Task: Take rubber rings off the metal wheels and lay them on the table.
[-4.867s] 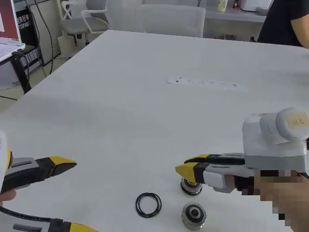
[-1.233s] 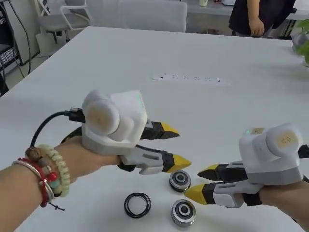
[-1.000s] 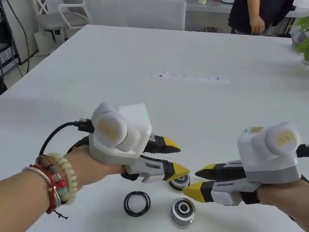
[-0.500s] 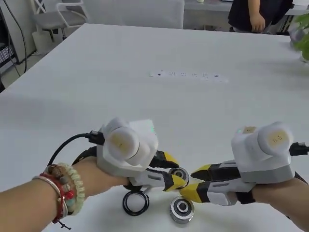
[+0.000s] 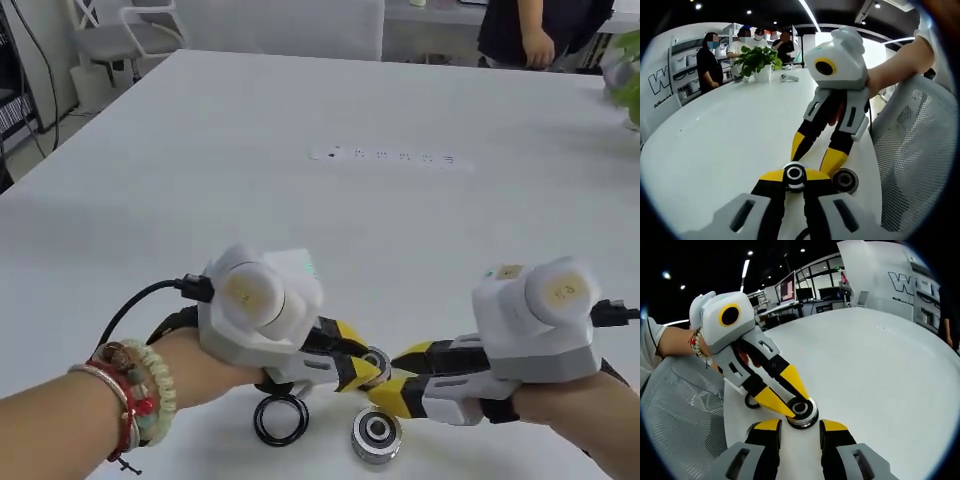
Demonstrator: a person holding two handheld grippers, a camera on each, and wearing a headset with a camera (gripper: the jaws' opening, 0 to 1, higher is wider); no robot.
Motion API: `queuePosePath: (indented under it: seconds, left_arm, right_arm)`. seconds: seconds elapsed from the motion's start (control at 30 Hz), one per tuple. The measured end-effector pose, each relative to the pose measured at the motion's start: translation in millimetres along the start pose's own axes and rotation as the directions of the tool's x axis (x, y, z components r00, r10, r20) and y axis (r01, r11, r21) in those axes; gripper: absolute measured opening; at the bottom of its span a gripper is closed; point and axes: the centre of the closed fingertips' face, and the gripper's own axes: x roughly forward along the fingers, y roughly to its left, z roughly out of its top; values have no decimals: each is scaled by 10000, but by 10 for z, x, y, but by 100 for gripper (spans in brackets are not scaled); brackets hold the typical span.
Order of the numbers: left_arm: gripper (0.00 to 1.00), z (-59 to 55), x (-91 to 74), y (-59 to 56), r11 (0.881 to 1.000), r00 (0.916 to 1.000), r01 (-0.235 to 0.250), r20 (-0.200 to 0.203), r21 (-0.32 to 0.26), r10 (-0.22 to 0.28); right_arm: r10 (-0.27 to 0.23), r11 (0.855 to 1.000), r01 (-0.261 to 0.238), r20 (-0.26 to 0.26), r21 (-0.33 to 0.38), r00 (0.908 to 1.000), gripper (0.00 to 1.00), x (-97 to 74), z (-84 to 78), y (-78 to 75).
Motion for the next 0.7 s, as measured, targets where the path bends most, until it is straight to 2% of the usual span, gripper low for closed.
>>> queuePosePath:
  seconds: [0.4, 0.43, 0.47, 0.5, 0.57, 0.7]
  left_arm:
    - [7, -1, -2, 5, 10000, 9999, -40, 97, -35, 40]
    - [7, 0, -2, 5, 10000, 9999, -43, 96, -38, 43]
    - [7, 1, -2, 5, 10000, 9999, -51, 95, -42, 52]
    - [7, 0, -2, 6, 10000, 9999, -58, 91, -45, 59]
    - [7, -2, -3, 9, 10000, 9999, -71, 86, -53, 72]
    - [7, -4, -5, 10, 9999, 9999, -75, 101, -79, 75]
  right_arm:
    - [-3, 9998, 4, 41, -212, 10000, 19, -37, 26, 5]
    - [-22, 9994, 19, -63, -338, 10000, 17, -32, 5, 5]
    - [-277, 9963, 257, -232, -821, 9993, 16, -28, -21, -34]
    - [-174, 9950, 156, -177, -988, 9997, 16, -21, -8, -5]
    - [-242, 9953, 218, -254, -943, 9994, 16, -17, -14, 4]
    - [-313, 9897, 267, -299, -1406, 9991, 14, -16, -21, -7]
